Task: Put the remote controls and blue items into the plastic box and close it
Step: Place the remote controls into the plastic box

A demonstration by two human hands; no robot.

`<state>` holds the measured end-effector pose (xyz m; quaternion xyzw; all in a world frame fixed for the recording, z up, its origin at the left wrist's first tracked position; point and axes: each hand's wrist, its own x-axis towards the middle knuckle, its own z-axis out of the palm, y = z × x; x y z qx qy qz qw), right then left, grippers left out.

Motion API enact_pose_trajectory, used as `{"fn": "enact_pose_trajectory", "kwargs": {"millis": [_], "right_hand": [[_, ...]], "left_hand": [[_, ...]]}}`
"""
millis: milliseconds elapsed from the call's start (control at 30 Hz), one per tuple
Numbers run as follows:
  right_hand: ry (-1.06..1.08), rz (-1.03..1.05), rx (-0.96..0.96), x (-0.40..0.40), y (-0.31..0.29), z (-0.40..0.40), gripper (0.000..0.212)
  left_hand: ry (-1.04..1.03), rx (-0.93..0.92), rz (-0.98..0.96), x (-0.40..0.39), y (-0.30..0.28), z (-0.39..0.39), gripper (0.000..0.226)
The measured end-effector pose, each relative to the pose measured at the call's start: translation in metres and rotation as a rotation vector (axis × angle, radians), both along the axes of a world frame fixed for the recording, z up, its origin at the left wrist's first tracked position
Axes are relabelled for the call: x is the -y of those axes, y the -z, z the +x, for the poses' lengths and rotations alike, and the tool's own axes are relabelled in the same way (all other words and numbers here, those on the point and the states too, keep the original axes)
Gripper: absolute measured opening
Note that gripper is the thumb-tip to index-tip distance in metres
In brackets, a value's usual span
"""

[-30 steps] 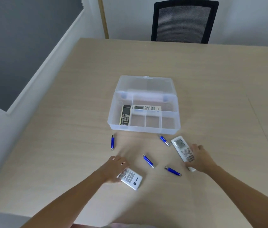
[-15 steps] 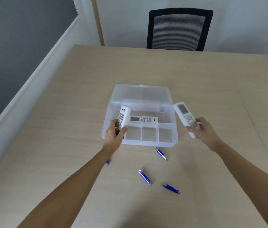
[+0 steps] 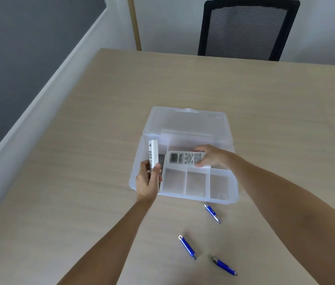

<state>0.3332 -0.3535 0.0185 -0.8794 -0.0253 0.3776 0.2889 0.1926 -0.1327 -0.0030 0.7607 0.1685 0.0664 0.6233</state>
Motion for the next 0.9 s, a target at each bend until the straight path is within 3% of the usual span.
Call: {"fn": "enact_pose_trajectory", "kwargs": {"millis": [167,267,400,467,567,667,767,900], "right_hand": [[-0.161,-0.11,0.026,-0.005,-0.004,-0.008,0.051],[-0.227,-0.215,0.26,-0.013,-0.002,-0.019,0.037],[0.315,-0.137,0.814,0.003,0.013,-0.063,0.045],[0.479,-0.043,0.741,0.019,0.028,-0.09,0.044],[0.516,0.079,0.481,0.024,0.045,-0.121,0.038],[0.572,0.091,0.529,0.024,0.051,-0.122,0.032],[0.63,0.089,0.555,0.022,0.054,-0.12,0.03],[0.651,0.075,0.544,0.02,0.054,-0.121,0.028]], "left_hand": [[-0.004,0.097,0.003,0.0,0.002,-0.002,0.024],[-0.023,0.08,-0.011,-0.005,0.001,-0.001,0.028],[0.064,-0.015,0.086,-0.015,-0.01,0.023,0.039],[0.231,-0.032,0.243,-0.015,-0.021,0.047,0.048],[0.568,-0.086,0.707,-0.006,-0.029,0.085,0.055],[0.851,-0.096,1.024,0.014,-0.024,0.107,0.052],[0.983,-0.092,1.109,0.02,-0.014,0.117,0.048],[1.011,-0.079,1.151,0.007,0.001,0.12,0.045]]}}
